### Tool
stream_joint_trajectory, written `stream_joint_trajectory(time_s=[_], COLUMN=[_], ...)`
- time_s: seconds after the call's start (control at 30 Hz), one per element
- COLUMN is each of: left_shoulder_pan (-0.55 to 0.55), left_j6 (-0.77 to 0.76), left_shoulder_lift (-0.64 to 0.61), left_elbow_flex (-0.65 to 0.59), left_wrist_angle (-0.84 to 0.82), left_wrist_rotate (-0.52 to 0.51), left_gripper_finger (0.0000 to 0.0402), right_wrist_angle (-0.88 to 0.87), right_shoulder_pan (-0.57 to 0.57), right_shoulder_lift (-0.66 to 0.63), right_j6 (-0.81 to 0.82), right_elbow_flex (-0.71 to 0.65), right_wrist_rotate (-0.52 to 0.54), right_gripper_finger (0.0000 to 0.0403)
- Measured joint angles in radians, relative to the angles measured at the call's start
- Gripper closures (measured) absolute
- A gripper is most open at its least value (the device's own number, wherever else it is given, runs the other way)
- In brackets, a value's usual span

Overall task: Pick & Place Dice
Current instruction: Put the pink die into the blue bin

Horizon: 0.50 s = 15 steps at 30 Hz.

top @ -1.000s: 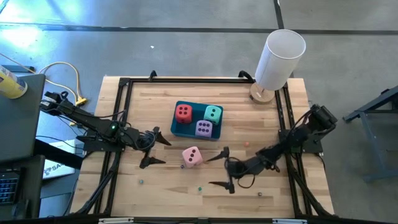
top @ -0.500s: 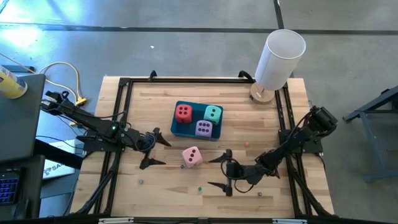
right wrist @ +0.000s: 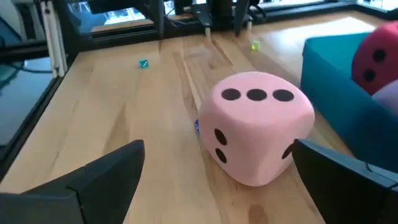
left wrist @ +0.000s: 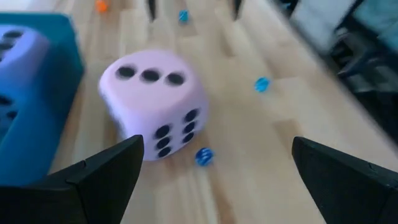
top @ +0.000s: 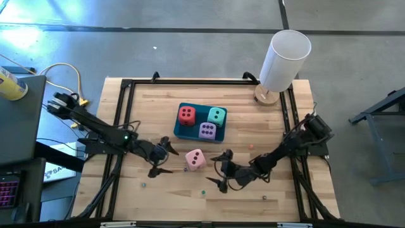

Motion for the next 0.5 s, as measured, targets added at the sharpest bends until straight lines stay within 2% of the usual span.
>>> stream_joint_trajectory(time_s=[0.2,0.33,0.5], left_shoulder_pan=[0.002,0.002,0.004], left_j6=[0.000,-0.001,-0.002], left_shoulder_lift=[0.096,0.137,0.166], left_elbow_flex=[0.000,0.000,0.000], left_wrist_angle=[0.015,0.049,0.084], left_wrist_rotate=[-0.107,-0.124,-0.125], left_gripper_finger=[0.0002,0.0002,0.0002], right_wrist_angle=[0.002,0.002,-0.001], right_shoulder_pan=[-0.028,-0.029,-0.029], right_shoulder_lift=[0.000,0.000,0.000], right_j6=[0.058,0.135,0.140], right_elbow_flex=[0.000,0.000,0.000], right_wrist_rotate=[-0.088,-0.115,-0.122], right_gripper_finger=[0.0003,0.0003,0.0003])
